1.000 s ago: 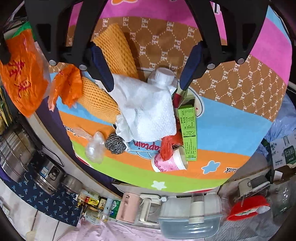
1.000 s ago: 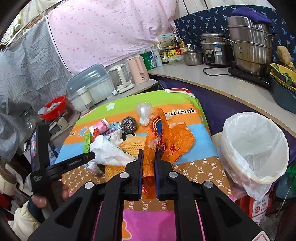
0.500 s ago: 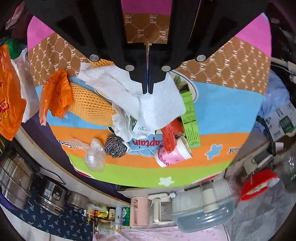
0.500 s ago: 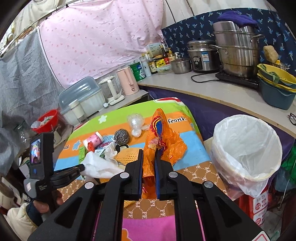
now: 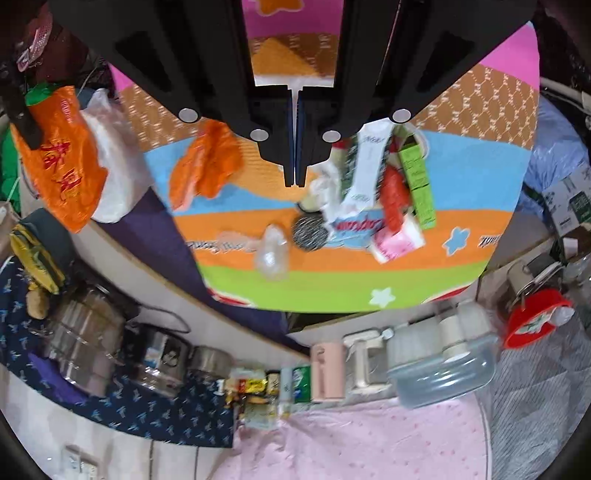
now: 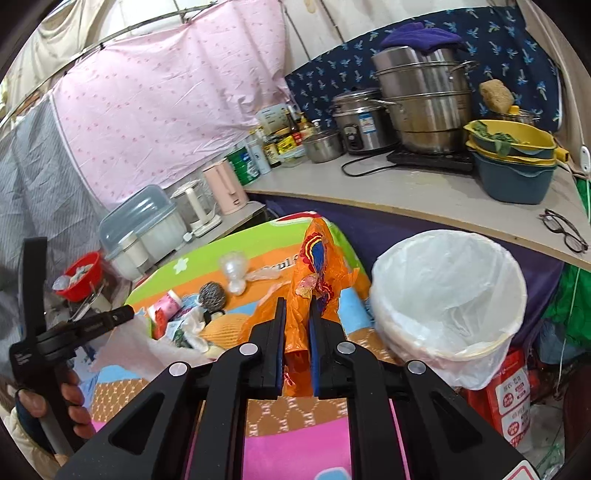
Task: Collect trash
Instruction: 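Lift the orange bags with the right tool and carry them to the bin, then open the right tool over the bin to drop the orange bags, then reach the right tool back to the second orange bag and grasp it, then grasp the orange foam net with the left tool while the right tool carries the bag to the bin, then release the orange bag and the foam net into the bin with both tools, then return both tools to the table and close the left tool on the white tube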
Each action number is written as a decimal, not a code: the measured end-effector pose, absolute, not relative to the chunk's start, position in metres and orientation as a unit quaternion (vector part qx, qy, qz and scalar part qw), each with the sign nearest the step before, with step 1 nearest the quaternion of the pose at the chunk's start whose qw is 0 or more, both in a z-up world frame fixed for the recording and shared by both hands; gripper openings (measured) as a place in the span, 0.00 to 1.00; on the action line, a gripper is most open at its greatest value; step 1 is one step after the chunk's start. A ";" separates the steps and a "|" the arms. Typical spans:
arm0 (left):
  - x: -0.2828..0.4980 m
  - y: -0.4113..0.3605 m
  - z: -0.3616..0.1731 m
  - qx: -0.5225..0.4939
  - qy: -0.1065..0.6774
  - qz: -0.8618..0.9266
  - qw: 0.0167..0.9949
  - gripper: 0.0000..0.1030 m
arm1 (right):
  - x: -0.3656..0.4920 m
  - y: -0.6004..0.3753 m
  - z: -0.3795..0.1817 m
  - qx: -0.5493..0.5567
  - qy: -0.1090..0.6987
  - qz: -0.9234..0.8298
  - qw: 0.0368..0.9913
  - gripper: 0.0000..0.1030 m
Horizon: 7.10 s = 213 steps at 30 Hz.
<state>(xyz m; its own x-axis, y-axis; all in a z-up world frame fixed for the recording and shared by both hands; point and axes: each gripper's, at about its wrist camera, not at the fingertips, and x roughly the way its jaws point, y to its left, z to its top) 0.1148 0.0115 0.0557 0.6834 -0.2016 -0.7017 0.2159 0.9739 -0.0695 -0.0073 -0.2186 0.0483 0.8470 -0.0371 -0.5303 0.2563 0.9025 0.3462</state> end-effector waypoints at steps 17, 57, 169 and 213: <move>0.111 -0.122 0.103 -0.003 0.323 -0.261 0.910 0.00 | -0.032 -0.330 0.046 0.231 0.242 -0.189 0.923 0.10; 0.130 -0.168 0.023 0.031 0.363 -0.253 0.896 0.68 | 0.010 -0.320 0.000 0.223 0.289 -0.182 0.913 0.49; 0.089 -0.254 0.007 0.090 0.364 -0.359 0.855 0.11 | -0.013 -0.372 -0.047 0.272 0.297 -0.251 0.880 0.12; 0.105 -0.129 -0.015 0.047 0.397 -0.229 0.888 0.59 | 0.006 -0.271 -0.021 0.199 0.312 -0.181 0.911 0.36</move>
<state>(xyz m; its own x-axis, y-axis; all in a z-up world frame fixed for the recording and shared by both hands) 0.1053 -0.1289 -0.0153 0.5809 -0.3690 -0.7255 0.4429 0.8911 -0.0987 0.0059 -0.2709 -0.0212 0.7396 -0.2053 -0.6409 0.4535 0.8557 0.2493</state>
